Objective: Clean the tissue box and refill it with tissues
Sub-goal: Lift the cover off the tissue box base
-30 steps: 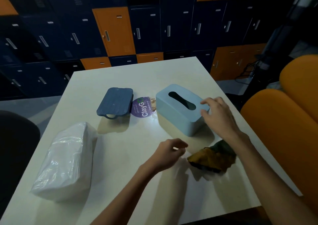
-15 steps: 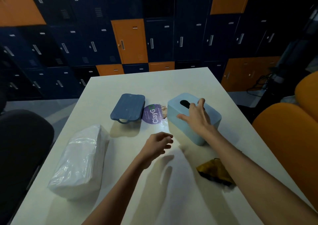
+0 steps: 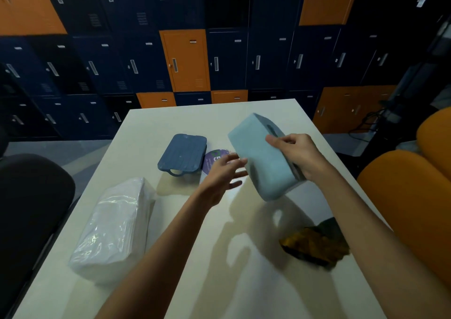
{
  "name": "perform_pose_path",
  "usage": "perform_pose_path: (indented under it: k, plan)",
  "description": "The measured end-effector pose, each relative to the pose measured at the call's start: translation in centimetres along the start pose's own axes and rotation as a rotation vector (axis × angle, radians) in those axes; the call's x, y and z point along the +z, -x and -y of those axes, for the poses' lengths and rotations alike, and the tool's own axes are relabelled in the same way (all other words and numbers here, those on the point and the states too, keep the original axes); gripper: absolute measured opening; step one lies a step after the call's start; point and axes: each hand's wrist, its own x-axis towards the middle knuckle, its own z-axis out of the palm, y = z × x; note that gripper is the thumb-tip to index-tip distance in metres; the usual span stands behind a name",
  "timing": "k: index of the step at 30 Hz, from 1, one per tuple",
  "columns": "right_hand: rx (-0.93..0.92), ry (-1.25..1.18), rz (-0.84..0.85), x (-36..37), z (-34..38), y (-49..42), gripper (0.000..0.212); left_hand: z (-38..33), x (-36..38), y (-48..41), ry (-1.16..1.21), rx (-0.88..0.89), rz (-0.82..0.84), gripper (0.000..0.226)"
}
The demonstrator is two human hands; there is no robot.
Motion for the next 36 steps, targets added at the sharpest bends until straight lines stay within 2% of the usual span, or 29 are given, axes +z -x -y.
perform_pose_path:
  k: [3,7,9,13,16,19,28,33,36]
  plan:
    - [0.063,-0.283,0.083,-0.3,0.0,0.5,0.047,-2.1,-0.3,-0.4,-0.014,0.078,-0.029,0.023]
    - [0.116,-0.370,0.171,0.0,-2.1,1.0,0.043,-4.5,-0.5,-0.5,-0.179,0.156,-0.007,0.023]
    - [0.163,-0.356,0.185,0.0,-3.4,1.1,0.048,-4.8,-0.3,-0.5,-0.360,0.195,-0.003,0.023]
    - [0.219,-0.357,0.147,-0.3,-5.1,1.1,0.053,-3.8,0.5,-0.6,-0.938,0.365,-0.034,0.028]
    - [0.201,-0.190,0.023,-0.5,-6.2,1.0,0.052,-2.3,1.4,-0.9,-1.245,0.447,-0.011,0.034]
    - [0.205,-0.108,-0.103,-0.8,-7.1,0.9,0.047,-0.6,2.2,-0.7,-1.422,0.476,0.016,0.039]
    - [0.140,0.076,-0.211,-1.5,-7.0,0.6,0.039,1.5,3.3,0.3,-1.584,0.589,0.028,0.037]
    - [-0.097,0.277,-0.292,-1.3,-4.1,1.0,0.034,1.5,2.9,0.5,-1.562,0.574,0.028,0.042]
    - [-0.263,0.316,-0.302,-0.4,-1.3,1.1,0.033,0.2,2.0,1.1,-1.511,0.560,-0.045,0.050]
